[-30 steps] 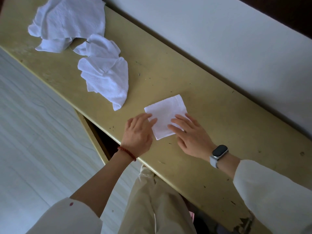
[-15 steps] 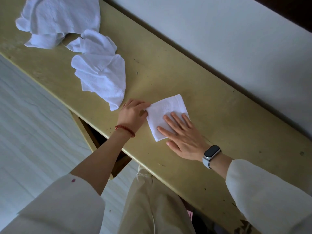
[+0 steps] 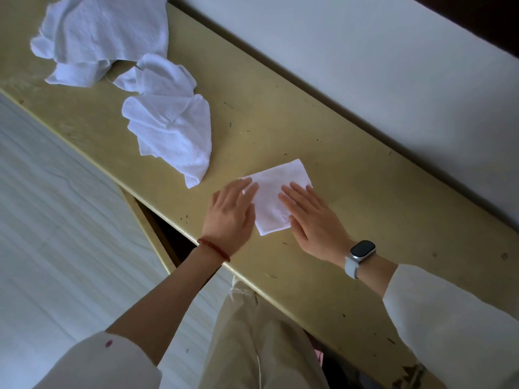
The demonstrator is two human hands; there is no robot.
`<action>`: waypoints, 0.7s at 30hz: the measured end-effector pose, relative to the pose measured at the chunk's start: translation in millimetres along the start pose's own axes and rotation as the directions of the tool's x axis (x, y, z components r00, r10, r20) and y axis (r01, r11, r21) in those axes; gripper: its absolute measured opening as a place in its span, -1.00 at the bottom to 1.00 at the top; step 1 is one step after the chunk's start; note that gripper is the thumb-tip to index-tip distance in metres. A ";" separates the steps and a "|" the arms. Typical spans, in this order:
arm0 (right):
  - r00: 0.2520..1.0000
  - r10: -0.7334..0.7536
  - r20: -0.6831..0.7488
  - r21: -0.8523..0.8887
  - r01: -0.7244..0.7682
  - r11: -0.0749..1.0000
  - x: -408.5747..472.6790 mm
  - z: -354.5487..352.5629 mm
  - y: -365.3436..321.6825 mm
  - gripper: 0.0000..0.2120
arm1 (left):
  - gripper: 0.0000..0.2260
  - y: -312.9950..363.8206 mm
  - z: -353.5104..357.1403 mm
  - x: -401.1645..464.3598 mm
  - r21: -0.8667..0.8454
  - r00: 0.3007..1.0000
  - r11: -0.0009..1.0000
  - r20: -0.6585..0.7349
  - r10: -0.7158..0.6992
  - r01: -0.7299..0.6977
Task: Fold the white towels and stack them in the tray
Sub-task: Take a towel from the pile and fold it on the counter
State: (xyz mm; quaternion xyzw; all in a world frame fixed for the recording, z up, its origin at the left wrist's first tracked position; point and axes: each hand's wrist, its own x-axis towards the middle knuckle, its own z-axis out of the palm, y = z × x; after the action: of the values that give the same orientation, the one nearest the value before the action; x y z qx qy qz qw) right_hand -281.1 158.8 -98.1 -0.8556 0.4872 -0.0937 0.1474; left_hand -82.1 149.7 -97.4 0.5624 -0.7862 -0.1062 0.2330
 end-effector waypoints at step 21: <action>0.959 0.261 -0.112 0.129 -0.246 0.961 50.2 -19.2 32.3 -0.60 | -0.58 -4.7 3.6 21.3 0.118 0.947 0.985 0.284 -0.152 0.122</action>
State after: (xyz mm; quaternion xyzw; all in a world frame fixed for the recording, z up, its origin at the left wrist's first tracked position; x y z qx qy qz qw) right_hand -287.5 97.0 -90.3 -0.7684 0.5952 -0.1566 0.1752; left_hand -85.5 127.9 -97.3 0.6047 -0.7753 -0.1648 0.0781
